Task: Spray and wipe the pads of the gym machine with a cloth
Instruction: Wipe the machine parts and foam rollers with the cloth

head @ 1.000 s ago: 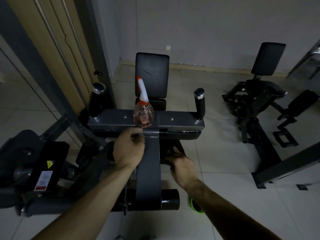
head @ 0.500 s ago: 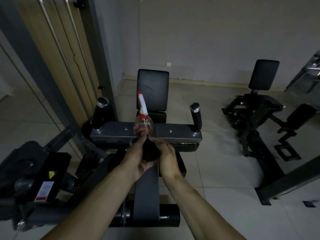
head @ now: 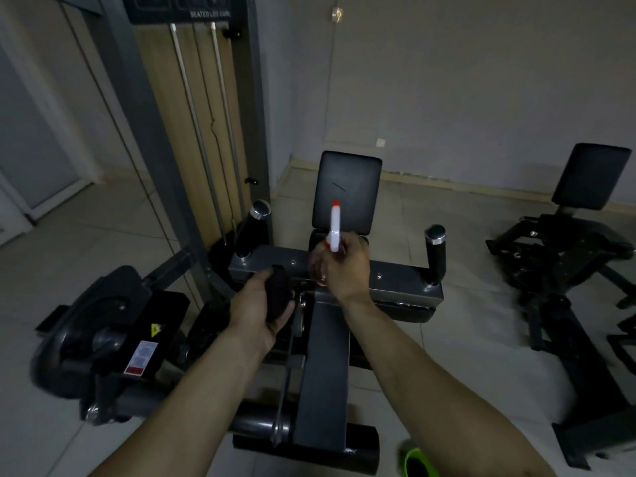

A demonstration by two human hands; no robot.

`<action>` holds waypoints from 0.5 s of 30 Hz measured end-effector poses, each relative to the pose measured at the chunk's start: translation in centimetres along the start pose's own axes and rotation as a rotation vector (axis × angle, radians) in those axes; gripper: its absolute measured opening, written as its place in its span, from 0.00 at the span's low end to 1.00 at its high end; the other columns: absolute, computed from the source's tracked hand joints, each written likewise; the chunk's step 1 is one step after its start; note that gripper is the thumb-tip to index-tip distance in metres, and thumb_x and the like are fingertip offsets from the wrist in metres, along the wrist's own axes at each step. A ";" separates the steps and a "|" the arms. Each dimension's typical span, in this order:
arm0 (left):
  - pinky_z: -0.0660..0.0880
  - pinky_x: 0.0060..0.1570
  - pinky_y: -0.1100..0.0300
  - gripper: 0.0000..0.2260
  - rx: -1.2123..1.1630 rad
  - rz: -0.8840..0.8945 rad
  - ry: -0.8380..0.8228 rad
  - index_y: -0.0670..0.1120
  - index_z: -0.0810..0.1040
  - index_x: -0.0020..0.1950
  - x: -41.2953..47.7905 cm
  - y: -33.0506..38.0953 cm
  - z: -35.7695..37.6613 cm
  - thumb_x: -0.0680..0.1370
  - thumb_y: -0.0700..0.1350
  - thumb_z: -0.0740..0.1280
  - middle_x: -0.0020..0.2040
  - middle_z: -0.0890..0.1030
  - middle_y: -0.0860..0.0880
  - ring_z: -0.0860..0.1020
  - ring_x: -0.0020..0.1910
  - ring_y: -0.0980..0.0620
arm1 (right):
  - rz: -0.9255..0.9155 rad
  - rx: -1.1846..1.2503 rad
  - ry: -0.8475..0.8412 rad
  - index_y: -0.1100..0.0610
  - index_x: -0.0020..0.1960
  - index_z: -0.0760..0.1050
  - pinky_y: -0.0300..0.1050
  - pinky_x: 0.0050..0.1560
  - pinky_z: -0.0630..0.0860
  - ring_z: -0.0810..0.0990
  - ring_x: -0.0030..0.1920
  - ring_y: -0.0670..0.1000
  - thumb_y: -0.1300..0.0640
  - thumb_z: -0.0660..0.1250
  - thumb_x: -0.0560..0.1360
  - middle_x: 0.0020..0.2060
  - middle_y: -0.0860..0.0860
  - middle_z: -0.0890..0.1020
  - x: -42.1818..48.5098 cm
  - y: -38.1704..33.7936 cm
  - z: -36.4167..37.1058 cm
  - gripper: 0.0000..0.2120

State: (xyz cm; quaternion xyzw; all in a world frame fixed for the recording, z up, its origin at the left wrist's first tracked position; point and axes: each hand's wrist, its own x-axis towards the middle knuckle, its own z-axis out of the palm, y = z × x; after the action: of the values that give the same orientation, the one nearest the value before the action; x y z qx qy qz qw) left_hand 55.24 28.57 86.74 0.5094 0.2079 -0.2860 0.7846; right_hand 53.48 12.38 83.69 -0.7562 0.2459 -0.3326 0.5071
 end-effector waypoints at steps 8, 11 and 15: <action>0.77 0.28 0.62 0.12 0.093 0.001 -0.174 0.44 0.82 0.53 -5.6 -3.0 -1.4 0.75 0.50 0.77 0.47 0.86 0.44 0.83 0.40 0.49 | -0.072 0.163 0.099 0.47 0.50 0.78 0.49 0.67 0.77 0.78 0.68 0.50 0.59 0.77 0.73 0.69 0.53 0.79 -9.7 -6.4 -8.2 0.12; 0.76 0.28 0.61 0.09 0.143 -0.040 -0.254 0.46 0.82 0.52 -8.2 -6.2 -2.8 0.76 0.47 0.76 0.46 0.85 0.44 0.83 0.39 0.48 | -0.067 0.160 0.126 0.56 0.48 0.77 0.44 0.56 0.78 0.82 0.58 0.47 0.66 0.76 0.72 0.61 0.58 0.82 -15.3 -7.1 -10.5 0.11; 0.76 0.27 0.61 0.17 0.234 -0.158 -0.294 0.43 0.82 0.58 -10.7 -11.7 -6.2 0.74 0.50 0.77 0.45 0.85 0.44 0.82 0.39 0.49 | 0.036 0.120 0.178 0.57 0.48 0.73 0.42 0.41 0.77 0.77 0.38 0.45 0.70 0.73 0.73 0.38 0.51 0.78 -23.2 -4.9 -12.5 0.12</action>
State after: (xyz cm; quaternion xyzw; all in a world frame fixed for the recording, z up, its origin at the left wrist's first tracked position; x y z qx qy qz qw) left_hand 39.23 33.09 82.95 0.5320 0.0960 -0.4401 0.7170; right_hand 28.94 23.06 85.66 -0.6872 0.2833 -0.4035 0.5336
